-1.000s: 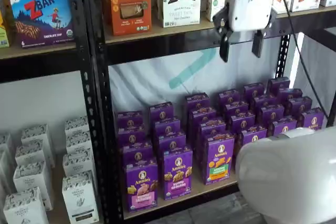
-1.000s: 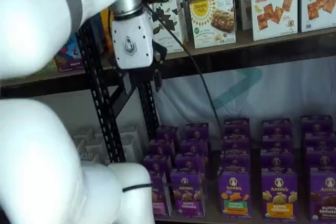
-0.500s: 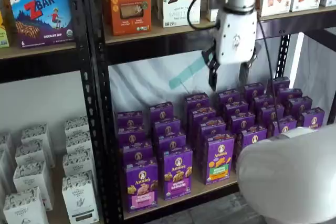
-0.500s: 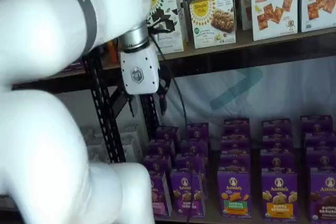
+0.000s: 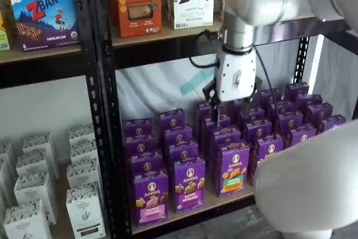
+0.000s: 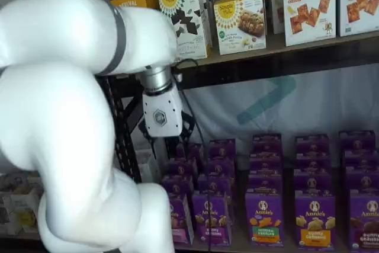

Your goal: Pick up the purple box with a pink patch in the middle, on the bottom shelf, the first box from the left

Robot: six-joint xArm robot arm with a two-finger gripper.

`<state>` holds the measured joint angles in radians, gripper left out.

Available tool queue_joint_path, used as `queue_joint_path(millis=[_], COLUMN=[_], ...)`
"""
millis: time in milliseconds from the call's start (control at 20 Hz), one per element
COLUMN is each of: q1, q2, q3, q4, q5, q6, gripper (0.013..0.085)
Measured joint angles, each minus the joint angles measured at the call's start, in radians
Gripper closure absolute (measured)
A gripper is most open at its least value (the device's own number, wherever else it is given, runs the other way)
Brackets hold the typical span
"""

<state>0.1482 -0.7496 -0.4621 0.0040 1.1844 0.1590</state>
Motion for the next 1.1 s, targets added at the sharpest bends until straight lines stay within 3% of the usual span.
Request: queue_joint_path(millis=[400, 700, 950, 1100], q1=[0.034, 0.059, 0.088, 0.095], q2=[0.185, 0.356, 0.533, 0.612], q3=[0.046, 0.013, -0.041, -0.065], q4=[0.010, 0.024, -0.038, -0.049], q5=[-0.241, -0.356, -0.482, -0.555], q6=[0.027, 0.041, 0.113, 0.130], gripper=[0.0130, 0.0130, 0.0130, 0.0130])
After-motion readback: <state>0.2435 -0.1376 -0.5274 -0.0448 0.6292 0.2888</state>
